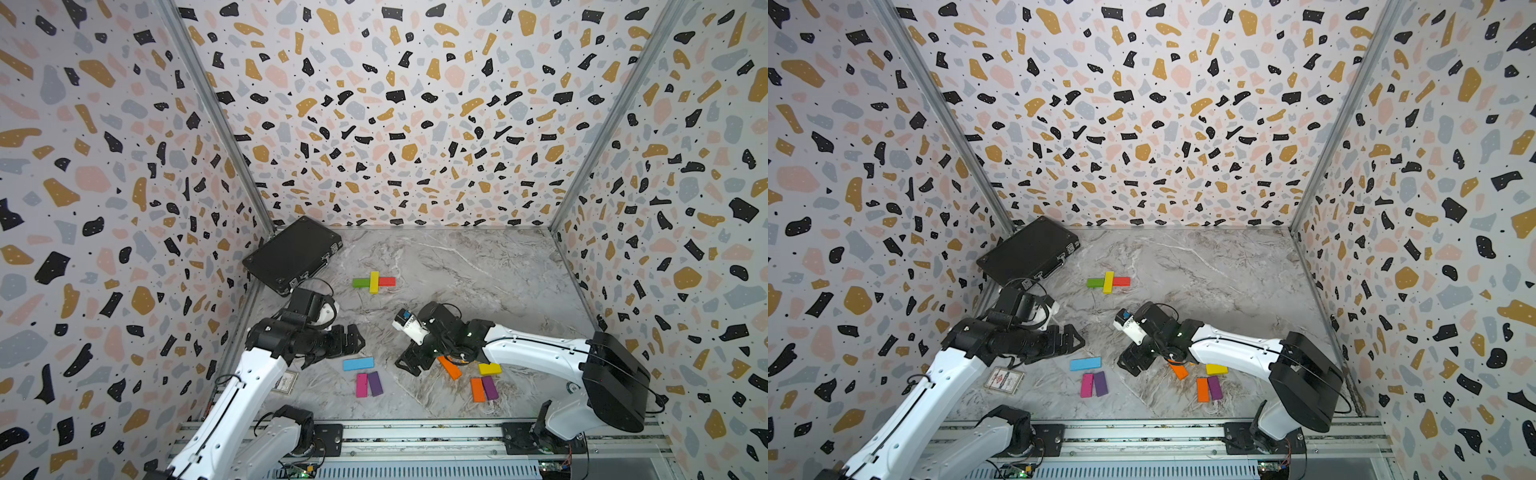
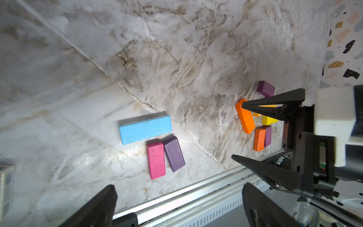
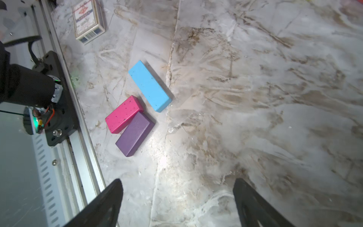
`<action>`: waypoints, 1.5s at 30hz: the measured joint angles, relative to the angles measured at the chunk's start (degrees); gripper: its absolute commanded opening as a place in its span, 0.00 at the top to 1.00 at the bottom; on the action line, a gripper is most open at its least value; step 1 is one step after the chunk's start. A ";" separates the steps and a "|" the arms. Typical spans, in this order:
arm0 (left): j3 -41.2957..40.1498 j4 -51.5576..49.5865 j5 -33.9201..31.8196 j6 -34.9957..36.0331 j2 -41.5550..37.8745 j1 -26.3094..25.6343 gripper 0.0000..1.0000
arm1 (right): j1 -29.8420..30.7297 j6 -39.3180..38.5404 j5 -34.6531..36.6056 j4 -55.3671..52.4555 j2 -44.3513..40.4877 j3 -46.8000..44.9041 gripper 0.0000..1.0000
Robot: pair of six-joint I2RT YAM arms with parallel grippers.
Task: Assemble the letter t with building blocks
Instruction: Pick up the building block from the center of the board.
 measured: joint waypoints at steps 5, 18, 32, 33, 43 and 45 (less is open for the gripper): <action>-1.55 -1.11 2.23 -2.34 -4.35 1.33 0.00 | 3.06 -0.66 0.50 1.51 3.74 2.05 0.16; -0.13 -7.61 0.98 -1.62 -9.07 4.85 0.00 | 5.79 -0.13 1.66 1.11 10.14 8.15 0.23; 1.01 -8.26 0.98 0.50 -8.59 7.37 0.00 | 10.58 1.97 6.62 -3.76 12.00 11.80 0.25; 1.01 -8.26 0.94 0.68 -8.59 7.52 0.00 | 10.54 1.97 6.60 -3.78 12.04 11.93 0.25; 2.58 -8.09 0.74 1.51 -8.35 10.01 0.00 | 10.78 3.17 6.69 -12.92 13.77 16.83 0.33; 3.13 -7.72 1.07 1.49 -8.33 10.14 0.01 | 11.02 3.04 5.64 -15.76 15.15 19.58 0.33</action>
